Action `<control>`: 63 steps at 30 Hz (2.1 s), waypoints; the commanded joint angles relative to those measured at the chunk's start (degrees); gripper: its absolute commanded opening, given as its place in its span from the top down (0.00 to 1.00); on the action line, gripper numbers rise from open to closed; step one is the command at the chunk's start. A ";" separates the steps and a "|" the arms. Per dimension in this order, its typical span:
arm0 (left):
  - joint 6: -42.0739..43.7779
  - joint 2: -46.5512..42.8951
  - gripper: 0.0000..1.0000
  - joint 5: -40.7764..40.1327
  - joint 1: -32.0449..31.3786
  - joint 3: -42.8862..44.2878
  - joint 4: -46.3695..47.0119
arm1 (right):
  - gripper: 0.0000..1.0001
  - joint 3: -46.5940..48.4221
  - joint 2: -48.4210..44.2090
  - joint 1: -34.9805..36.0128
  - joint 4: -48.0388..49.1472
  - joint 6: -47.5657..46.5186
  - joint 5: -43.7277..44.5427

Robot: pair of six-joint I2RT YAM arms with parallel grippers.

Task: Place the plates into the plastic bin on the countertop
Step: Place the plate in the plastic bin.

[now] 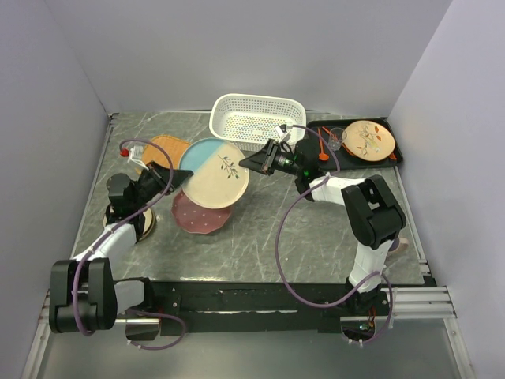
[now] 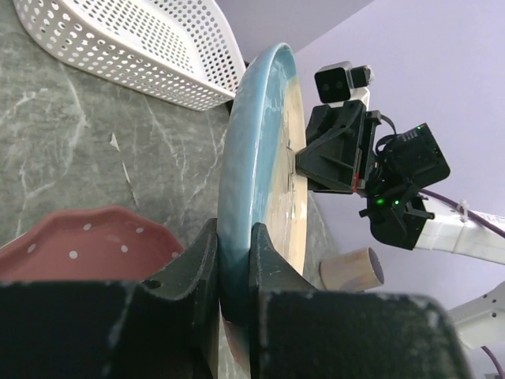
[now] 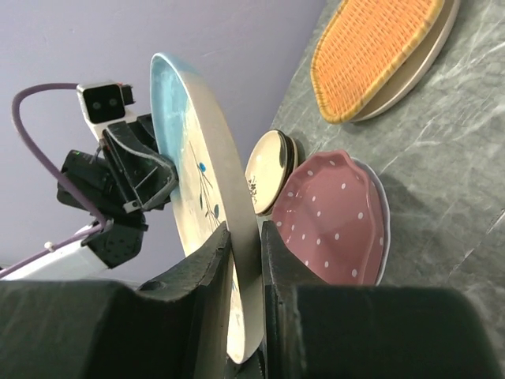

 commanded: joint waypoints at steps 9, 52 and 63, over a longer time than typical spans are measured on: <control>4.20 0.57 0.99 0.24 -0.41 -0.69 4.31 | 0.49 5.41 0.35 2.40 11.59 7.96 -8.28; 2.87 -3.83 0.99 -1.96 -0.41 -1.83 4.60 | 1.00 6.47 7.74 3.55 15.28 9.63 -12.33; 9.29 -6.64 0.25 -7.23 -0.41 0.37 -6.05 | 1.00 5.68 6.07 3.55 15.63 9.63 -12.15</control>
